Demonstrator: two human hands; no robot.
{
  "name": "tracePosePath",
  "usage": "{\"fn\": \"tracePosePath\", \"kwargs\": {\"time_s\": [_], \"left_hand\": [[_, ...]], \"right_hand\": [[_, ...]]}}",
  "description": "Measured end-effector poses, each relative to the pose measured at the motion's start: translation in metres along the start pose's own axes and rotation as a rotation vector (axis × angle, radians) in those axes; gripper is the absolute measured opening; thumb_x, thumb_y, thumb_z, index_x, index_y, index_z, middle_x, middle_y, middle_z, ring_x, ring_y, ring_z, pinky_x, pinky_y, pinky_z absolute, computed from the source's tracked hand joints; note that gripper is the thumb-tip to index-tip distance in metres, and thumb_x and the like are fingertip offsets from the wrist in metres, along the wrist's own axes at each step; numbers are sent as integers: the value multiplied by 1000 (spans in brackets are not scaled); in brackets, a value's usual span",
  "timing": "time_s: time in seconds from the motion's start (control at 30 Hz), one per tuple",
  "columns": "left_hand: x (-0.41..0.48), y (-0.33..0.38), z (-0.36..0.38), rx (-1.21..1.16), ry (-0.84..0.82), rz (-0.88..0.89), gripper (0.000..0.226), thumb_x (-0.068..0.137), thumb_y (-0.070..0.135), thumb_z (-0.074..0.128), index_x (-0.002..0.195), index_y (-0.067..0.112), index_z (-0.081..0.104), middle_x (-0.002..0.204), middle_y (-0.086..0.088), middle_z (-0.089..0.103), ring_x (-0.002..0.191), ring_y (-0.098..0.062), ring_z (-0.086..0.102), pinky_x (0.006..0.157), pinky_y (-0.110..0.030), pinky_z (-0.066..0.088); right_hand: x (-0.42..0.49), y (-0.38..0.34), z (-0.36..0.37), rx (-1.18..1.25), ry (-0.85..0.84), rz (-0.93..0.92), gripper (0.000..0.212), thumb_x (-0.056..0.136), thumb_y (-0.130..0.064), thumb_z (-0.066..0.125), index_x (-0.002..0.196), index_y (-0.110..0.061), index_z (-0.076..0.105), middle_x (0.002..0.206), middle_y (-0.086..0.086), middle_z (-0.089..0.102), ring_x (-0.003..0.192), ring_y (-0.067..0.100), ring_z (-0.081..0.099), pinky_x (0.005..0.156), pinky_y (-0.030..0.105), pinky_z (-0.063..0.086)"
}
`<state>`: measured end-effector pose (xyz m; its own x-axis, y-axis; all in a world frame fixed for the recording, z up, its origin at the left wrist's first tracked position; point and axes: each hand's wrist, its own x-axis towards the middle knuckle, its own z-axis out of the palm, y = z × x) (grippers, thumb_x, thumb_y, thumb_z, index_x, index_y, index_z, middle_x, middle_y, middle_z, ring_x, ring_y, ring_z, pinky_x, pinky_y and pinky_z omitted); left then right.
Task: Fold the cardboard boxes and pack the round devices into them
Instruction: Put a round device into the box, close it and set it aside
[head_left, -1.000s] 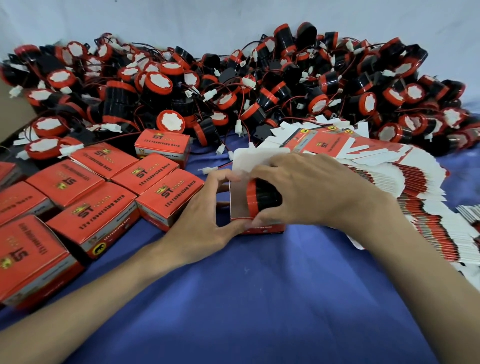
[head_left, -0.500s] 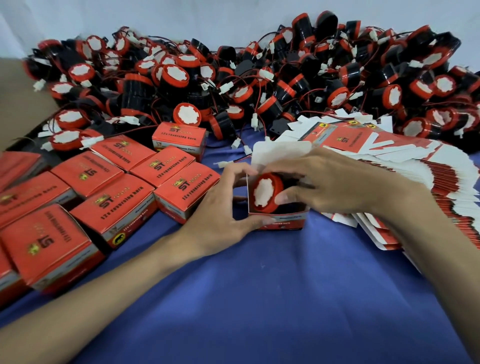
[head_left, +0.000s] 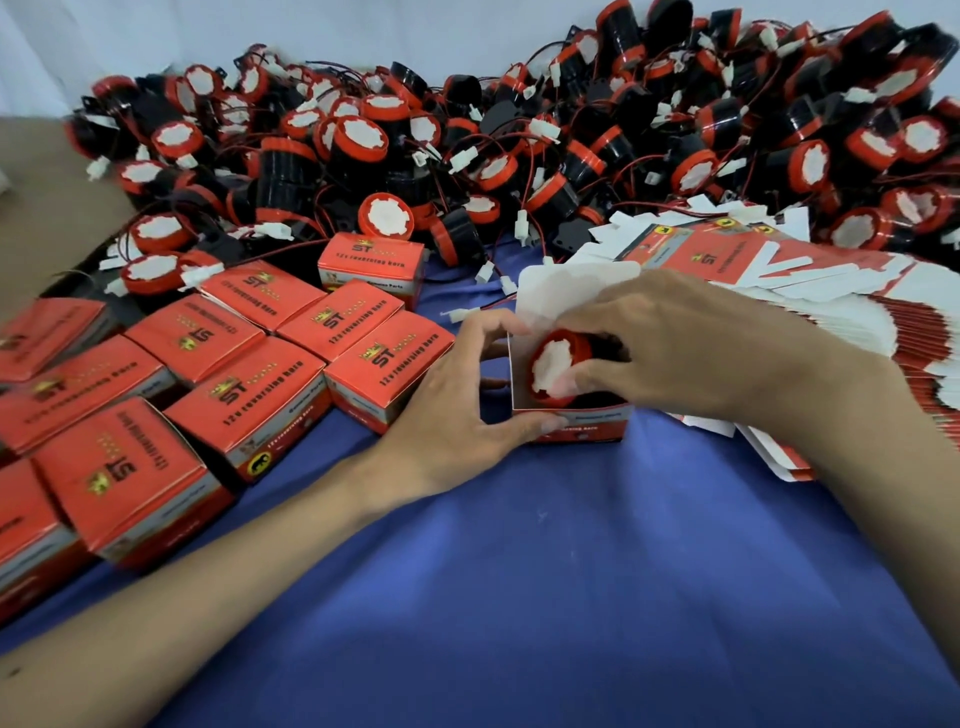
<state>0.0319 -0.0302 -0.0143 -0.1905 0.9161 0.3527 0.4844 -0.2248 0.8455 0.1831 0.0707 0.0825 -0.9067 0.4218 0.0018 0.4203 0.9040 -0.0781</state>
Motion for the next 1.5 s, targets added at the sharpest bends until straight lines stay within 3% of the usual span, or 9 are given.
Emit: {"fn": "tracePosePath", "kwargs": {"time_s": [0.17,0.43,0.67,0.8,0.9,1.03,1.13,1.33,1.5], "left_hand": [[0,0,0,22,7,-4,62,74,22,82,110,39,36,125,18,47,116,15,44,83,-3,40],[1,-2,0,25,-7,-17,63,71,35,79,116,43,35,128,20,48,122,7,46,88,-9,42],[2,-2,0,35,1,-16,63,69,39,76,117,44,36,128,23,47,121,9,45,91,-12,43],[1,-3,1,76,4,-6,62,70,43,75,117,48,35,130,24,46,125,4,44,98,-23,44],[1,-3,1,83,10,7,63,70,44,77,117,47,35,130,23,46,125,1,45,99,-29,46],[1,-4,-1,107,13,13,64,70,48,79,116,49,35,126,33,42,123,2,45,100,-33,45],[1,-4,0,139,16,20,60,70,46,74,115,52,34,124,37,40,122,3,45,101,-36,45],[1,-6,0,205,1,81,60,76,44,71,121,50,32,124,45,37,118,12,43,100,-17,39],[1,-9,2,290,-4,188,58,83,40,68,131,40,36,128,20,46,116,15,40,94,0,27]], "right_hand": [[0,4,-3,-181,-20,-34,23,90,-45,56,94,-23,59,77,-6,48,78,19,48,67,32,33],[0,12,3,-132,-47,-30,19,97,-32,52,106,-15,54,68,-12,36,73,19,49,64,27,29],[0,-4,13,-403,8,-82,27,100,-23,41,125,-17,51,100,-1,51,81,24,55,64,36,30],[-4,-18,17,-490,17,36,21,84,-1,44,83,-20,52,75,-4,32,63,22,39,78,42,17],[-3,-17,17,-454,6,3,29,76,3,43,65,-22,34,74,-3,39,68,23,45,65,35,2],[-9,3,22,-296,21,1,33,85,-6,45,113,-22,56,108,-4,55,101,21,55,81,34,15],[-24,13,32,-294,214,-122,35,87,-16,52,121,-19,61,118,-4,54,109,18,51,95,47,28],[-35,39,47,-31,622,-253,13,86,-14,66,96,-9,71,84,-3,67,91,18,50,82,45,39],[-35,47,69,-18,806,-268,19,90,-20,67,76,-9,73,84,-3,70,91,20,54,81,44,36]]}}
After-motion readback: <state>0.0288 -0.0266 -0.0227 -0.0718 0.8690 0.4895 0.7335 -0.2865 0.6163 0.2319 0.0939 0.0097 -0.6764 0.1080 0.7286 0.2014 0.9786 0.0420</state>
